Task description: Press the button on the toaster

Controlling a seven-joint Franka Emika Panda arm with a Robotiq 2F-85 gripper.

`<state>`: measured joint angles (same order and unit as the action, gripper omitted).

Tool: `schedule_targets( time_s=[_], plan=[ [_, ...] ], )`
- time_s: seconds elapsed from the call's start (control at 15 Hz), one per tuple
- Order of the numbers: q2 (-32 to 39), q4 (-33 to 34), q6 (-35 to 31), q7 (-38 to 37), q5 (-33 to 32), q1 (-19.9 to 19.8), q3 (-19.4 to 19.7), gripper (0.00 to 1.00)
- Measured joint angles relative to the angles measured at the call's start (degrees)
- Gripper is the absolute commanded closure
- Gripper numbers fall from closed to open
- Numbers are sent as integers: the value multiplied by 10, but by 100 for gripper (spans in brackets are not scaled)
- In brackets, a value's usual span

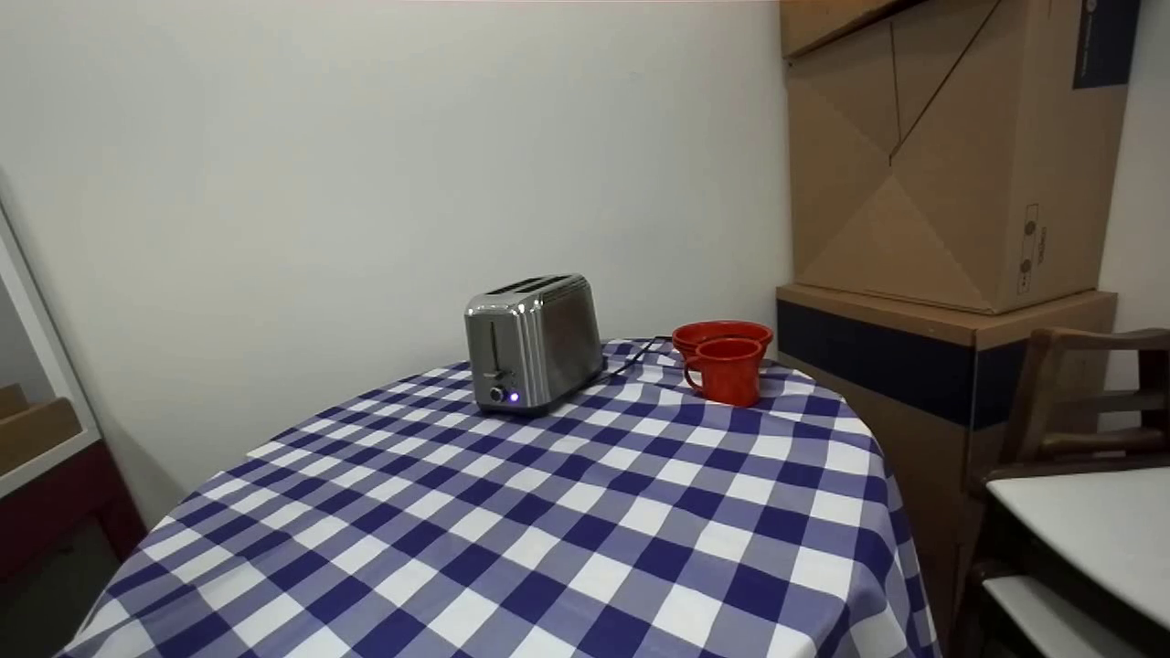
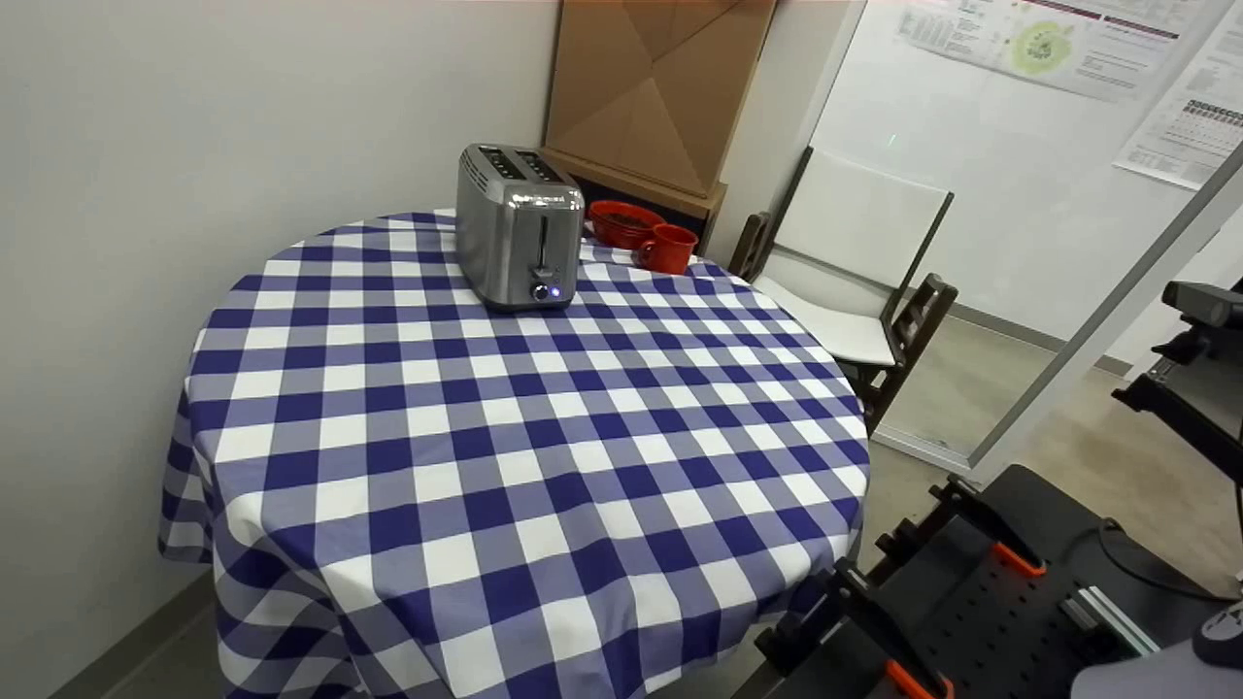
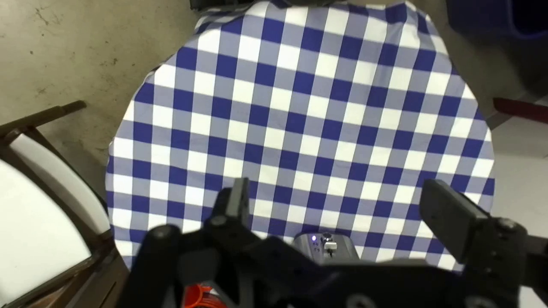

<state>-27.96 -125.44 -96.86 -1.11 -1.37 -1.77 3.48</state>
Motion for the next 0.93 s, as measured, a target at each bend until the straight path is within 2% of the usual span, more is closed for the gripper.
schedule_targets(
  time_s=[0.47,0.93],
  plan=[
    [25,-76,-233,-58,-41,-13,-28,0],
    [126,-119,-380,-56,-44,-14,-27,0]
  ],
)
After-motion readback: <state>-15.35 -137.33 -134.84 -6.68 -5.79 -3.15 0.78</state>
